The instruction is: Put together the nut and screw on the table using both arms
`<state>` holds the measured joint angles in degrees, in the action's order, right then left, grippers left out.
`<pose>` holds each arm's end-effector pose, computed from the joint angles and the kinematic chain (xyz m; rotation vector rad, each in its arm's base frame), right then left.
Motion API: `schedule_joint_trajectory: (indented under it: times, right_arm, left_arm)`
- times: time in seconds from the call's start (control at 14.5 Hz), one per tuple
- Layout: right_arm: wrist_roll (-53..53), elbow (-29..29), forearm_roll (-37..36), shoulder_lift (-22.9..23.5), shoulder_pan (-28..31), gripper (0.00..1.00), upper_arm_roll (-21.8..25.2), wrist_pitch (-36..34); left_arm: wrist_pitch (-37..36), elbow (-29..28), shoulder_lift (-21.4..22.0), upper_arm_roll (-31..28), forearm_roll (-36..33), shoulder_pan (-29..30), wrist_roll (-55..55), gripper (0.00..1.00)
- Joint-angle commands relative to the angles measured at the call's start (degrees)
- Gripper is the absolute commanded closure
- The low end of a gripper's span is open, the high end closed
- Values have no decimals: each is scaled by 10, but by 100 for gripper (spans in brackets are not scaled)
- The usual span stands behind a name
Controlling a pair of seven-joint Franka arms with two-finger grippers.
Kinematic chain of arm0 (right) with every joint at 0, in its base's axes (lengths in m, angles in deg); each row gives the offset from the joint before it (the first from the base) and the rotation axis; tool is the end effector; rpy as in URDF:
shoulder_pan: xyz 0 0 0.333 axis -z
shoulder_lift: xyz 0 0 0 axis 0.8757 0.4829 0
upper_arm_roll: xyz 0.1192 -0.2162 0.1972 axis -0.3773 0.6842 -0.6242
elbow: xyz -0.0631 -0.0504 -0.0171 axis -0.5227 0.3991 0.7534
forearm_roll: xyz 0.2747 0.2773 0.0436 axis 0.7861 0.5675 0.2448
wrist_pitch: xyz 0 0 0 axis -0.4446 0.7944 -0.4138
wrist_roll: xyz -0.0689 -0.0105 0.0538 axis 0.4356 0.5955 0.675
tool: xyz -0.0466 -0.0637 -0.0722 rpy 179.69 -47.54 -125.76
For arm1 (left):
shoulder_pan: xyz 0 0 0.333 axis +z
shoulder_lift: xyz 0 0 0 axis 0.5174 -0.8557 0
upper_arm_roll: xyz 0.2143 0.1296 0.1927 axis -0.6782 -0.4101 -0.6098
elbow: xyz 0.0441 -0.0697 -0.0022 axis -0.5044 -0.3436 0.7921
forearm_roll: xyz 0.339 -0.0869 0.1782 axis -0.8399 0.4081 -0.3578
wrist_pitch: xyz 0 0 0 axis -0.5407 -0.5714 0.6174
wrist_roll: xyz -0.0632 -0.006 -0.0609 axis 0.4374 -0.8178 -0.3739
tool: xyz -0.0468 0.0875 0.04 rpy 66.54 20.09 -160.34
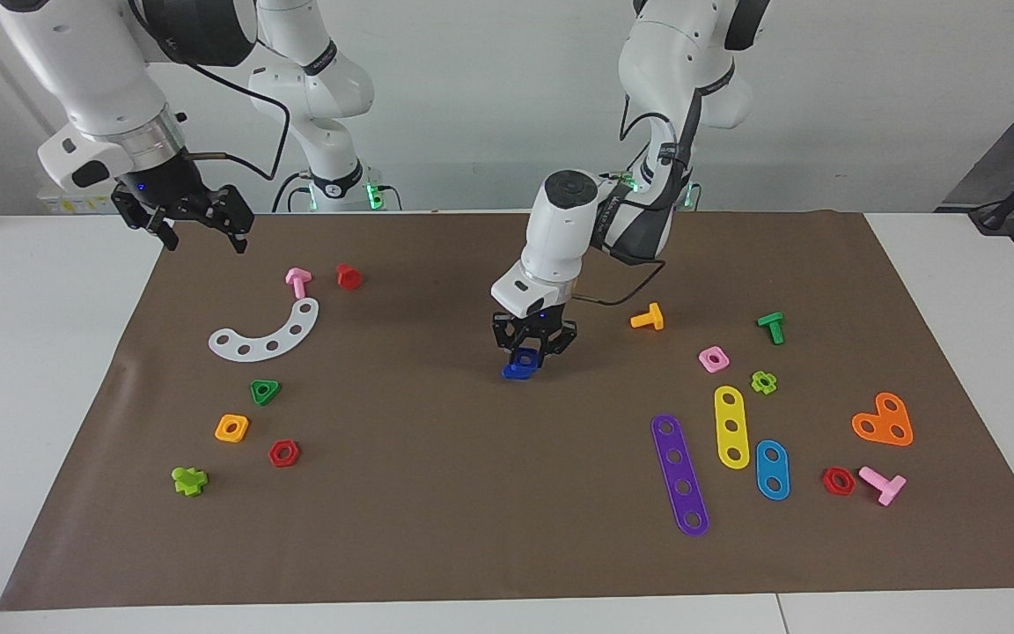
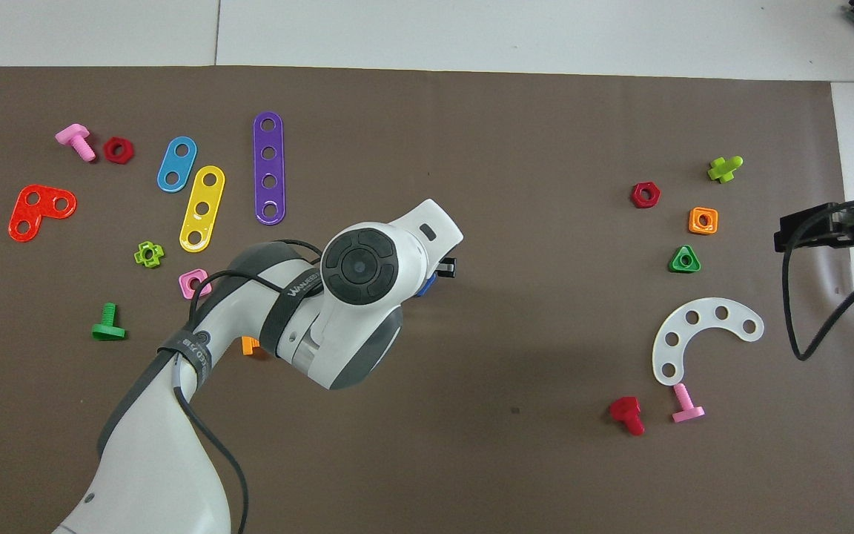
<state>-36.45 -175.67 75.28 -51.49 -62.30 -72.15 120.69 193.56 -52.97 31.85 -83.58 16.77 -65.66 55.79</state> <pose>0.5512 -0.0144 0.6300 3.1234 -0.0920 -0.0172 0.5147 -0.4119 0.3621 2.9700 -0.2392 0.2565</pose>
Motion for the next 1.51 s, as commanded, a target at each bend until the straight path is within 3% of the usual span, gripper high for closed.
schedule_joint_trajectory:
  times: [0.0,0.69,0.76,0.89,0.96,1.1,1.17,1.44]
  right_arm:
    - [16,23,-1,6,1,0,-4,-19]
    - [15,-3,4,-2,-5,0,-4,-19]
    - [15,-3,4,-2,-5,0,-4,-19]
    - [15,-2,4,-2,-5,0,-4,-19]
    - [15,-3,4,-2,-5,0,-4,-19]
    - [15,-3,4,-2,-5,0,-4,-19]
    - [15,-3,4,-2,-5,0,-4,-19]
    - [15,-3,4,-2,-5,0,-4,-19]
  left_arm:
    - [11,-9,2,-7,-4,-12,11,100]
    - [48,-37,4,-7,-4,-14,11,99]
    - [51,-41,4,-7,-4,-15,10,93]
    - [58,-45,4,-7,-4,-15,6,68]
    - [58,-46,5,-7,-4,-15,4,41]
    - [57,-42,4,-7,-4,-15,4,9]
    - [48,-35,5,-7,-4,-21,9,0]
    - [0,-33,50,-10,-4,-11,4,0]
